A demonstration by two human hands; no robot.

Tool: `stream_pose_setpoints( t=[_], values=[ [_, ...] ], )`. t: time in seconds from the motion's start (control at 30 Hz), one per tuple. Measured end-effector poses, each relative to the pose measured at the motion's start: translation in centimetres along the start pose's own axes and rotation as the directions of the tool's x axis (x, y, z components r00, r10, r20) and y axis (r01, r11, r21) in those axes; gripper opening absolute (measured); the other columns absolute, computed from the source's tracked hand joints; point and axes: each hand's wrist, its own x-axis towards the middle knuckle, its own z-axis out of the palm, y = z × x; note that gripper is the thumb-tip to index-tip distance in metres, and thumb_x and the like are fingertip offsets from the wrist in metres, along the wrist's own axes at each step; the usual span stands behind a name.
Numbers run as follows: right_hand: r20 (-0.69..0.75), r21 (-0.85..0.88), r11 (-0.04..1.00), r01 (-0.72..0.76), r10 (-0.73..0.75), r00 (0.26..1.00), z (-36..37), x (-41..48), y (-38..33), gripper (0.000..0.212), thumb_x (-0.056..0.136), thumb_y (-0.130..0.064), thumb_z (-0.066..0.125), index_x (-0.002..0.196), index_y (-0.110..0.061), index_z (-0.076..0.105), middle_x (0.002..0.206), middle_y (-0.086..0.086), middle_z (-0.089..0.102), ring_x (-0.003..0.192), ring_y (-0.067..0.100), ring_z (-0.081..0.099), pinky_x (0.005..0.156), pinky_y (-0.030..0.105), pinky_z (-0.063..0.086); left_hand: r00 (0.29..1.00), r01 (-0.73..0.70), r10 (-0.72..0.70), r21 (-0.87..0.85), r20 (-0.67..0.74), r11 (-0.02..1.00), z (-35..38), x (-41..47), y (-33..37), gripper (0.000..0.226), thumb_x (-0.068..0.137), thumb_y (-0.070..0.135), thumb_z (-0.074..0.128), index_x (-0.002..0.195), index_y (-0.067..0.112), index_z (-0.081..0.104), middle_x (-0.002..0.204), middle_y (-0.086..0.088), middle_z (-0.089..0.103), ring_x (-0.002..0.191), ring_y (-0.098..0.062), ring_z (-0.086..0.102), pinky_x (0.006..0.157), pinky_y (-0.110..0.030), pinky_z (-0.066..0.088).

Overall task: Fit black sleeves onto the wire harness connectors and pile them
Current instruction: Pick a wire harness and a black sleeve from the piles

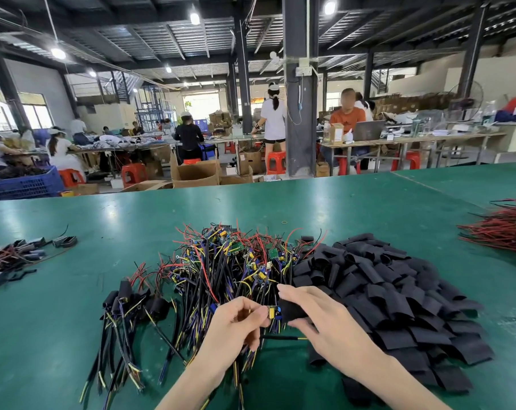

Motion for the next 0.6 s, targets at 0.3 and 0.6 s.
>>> stream_pose_setpoints(
  t=[0.3, 0.6],
  values=[
    [0.002, 0.098, 0.994, -0.039, 0.039, 0.999, 0.21, 0.08, 0.14, 0.075, 0.085, -0.020, 0.066, 0.130, -0.063, 0.025, 0.120, -0.024, 0.053, 0.113, -0.009, 0.047, 0.094, 0.013, 0.039, 0.996, 0.080, -0.085, -0.140, -0.030, 0.987, 0.23, 0.03, -0.04, 0.014, 0.090, 0.004, 0.060, 0.078, -0.002, 0.063, 0.060, -0.008, 0.060, 0.044, -0.014, 0.042, 0.043, -0.021, 0.038],
    [0.003, 0.195, 0.977, -0.090, 0.091, 0.996, 0.74, -0.06, 0.05, 0.075, 0.079, -0.025, 0.072, 0.125, -0.066, 0.029, 0.115, -0.034, 0.056, 0.114, -0.013, 0.047, 0.097, 0.006, 0.032, 0.999, 0.046, -0.045, -0.087, 0.010, 0.995, 0.60, 0.05, -0.42, 0.009, 0.087, 0.003, 0.062, 0.080, -0.001, 0.057, 0.060, -0.011, 0.061, 0.040, -0.014, 0.042, 0.039, -0.021, 0.036]
  ],
)
